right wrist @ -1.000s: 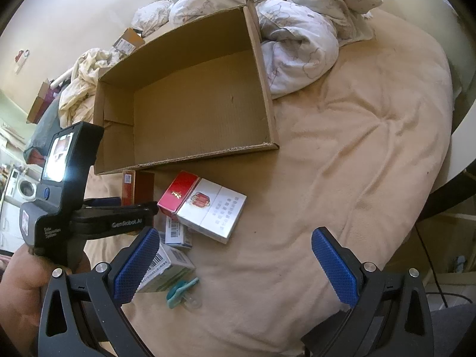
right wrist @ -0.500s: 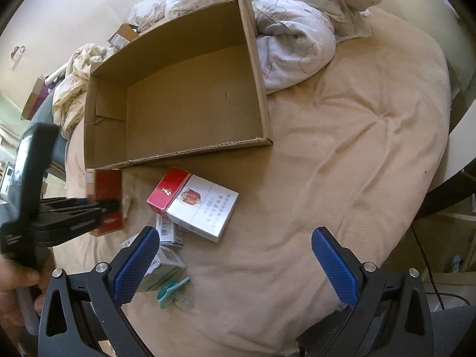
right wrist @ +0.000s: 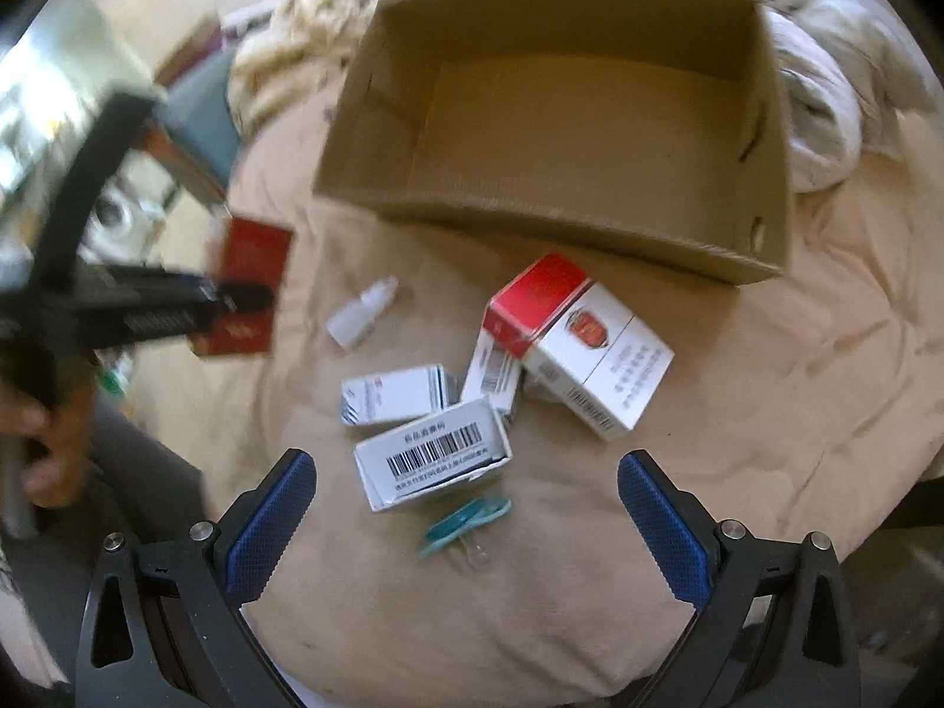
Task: Organize objects
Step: 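Grasp the tall red-and-gold box with the left gripper and lift it, then place the red-gold box in the cardboard box while the right gripper places a medicine box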
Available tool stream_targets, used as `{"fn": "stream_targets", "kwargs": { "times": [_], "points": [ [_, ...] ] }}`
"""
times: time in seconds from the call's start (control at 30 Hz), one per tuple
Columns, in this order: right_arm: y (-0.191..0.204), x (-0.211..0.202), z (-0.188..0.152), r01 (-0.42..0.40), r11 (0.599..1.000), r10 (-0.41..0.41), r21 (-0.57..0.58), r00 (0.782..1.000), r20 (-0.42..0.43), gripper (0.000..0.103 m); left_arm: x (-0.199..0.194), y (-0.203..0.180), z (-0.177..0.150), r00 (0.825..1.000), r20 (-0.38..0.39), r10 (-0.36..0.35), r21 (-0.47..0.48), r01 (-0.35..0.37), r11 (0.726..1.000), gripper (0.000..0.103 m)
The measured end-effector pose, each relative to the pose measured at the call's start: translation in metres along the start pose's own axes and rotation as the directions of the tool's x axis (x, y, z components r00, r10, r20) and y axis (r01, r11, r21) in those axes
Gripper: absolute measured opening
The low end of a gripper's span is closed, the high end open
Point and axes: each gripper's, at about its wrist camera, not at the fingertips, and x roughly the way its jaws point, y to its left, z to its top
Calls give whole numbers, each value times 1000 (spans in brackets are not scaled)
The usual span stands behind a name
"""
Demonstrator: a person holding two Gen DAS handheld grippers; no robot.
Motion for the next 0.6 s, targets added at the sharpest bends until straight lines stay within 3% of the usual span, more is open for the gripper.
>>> {"fn": "stream_targets", "kwargs": {
  "times": [0.13,0.27,0.4,0.6],
  "points": [
    [12,20,1,17,999,-19,-27,998,-67,103,0,-1,-2,1000,13,-8,5,8,1000,20],
    [26,26,3,71,994,-76,-86,996,-55,103,4,-1,-2,1000,0,-25,6,25,1000,20],
    [32,28,5,87,990,-94,-108,994,-55,66,5,-8,-2,1000,0,-22,23,22,999,20],
    [24,16,5,85,992,-87,-89,996,-28,62,9,-4,-2,1000,-7,-14,5,14,1000,20]
  ]
}}
